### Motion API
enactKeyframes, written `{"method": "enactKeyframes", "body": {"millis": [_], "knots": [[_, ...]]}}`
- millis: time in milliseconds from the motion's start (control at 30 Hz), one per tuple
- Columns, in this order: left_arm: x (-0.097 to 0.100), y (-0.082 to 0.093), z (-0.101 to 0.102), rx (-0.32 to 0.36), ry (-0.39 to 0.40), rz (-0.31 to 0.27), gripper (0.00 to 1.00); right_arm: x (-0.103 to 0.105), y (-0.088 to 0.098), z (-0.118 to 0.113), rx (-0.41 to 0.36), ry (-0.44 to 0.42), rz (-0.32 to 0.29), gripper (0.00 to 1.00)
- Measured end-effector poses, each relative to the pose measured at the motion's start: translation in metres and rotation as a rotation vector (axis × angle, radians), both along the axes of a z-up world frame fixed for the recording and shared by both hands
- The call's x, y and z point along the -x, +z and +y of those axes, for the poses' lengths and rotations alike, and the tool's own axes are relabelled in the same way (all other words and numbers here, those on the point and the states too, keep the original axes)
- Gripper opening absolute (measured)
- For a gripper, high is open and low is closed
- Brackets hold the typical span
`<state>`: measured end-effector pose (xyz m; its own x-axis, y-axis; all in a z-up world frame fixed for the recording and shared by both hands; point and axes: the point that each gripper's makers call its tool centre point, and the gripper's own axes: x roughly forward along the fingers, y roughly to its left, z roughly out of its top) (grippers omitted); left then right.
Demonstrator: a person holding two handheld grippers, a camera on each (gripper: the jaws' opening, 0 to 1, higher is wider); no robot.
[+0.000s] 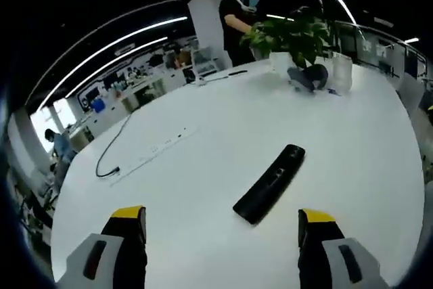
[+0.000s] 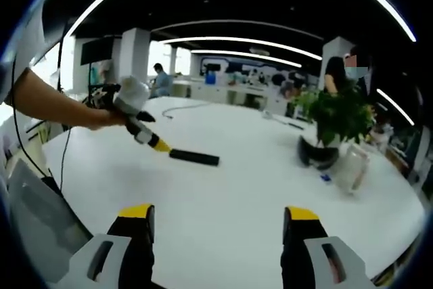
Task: Press the specified remote control buttons in sequence, fully releasing each button before pressing the next.
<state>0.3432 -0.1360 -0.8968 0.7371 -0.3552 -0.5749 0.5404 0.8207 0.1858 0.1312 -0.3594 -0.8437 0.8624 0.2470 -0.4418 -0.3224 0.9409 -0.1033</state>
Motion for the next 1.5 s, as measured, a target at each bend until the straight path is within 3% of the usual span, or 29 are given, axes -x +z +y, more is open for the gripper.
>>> {"method": "enactKeyframes", "body": {"millis": [333, 500, 600, 633, 733, 900, 1033, 1167, 1500], "knots": [[0.039, 0.034, 0.006, 0.097, 0.048, -0.038, 1.0, -0.002, 0.004, -0.002, -0.001, -0.014, -0.031, 0.87], [0.055, 0.042, 0.014, 0.09, 0.062, -0.064, 1.0, -0.003, 0.006, -0.003, -0.01, -0.019, -0.04, 0.91], [0.074, 0.047, 0.023, 0.077, 0.088, -0.086, 1.0, -0.003, 0.006, -0.002, 0.002, -0.018, -0.046, 0.92], [0.081, 0.05, 0.028, 0.065, 0.095, -0.121, 1.0, -0.004, 0.007, -0.003, 0.005, -0.018, -0.055, 0.93], [0.098, 0.051, 0.035, 0.069, 0.122, -0.129, 1.0, -0.005, 0.008, -0.004, 0.006, -0.026, -0.06, 0.96], [0.13, 0.061, 0.046, 0.145, 0.197, -0.156, 1.0, -0.005, 0.009, -0.006, 0.008, -0.037, -0.066, 0.97], [0.154, 0.064, 0.056, 0.155, 0.232, -0.176, 1.0, -0.006, 0.01, -0.007, 0.002, -0.041, -0.074, 0.97], [0.171, 0.063, 0.061, 0.174, 0.241, -0.159, 1.0, -0.005, 0.012, -0.007, 0.002, -0.041, -0.085, 0.95], [0.19, 0.058, 0.072, 0.135, 0.271, -0.216, 0.93, -0.004, 0.01, -0.006, 0.011, -0.034, -0.075, 0.92]]}}
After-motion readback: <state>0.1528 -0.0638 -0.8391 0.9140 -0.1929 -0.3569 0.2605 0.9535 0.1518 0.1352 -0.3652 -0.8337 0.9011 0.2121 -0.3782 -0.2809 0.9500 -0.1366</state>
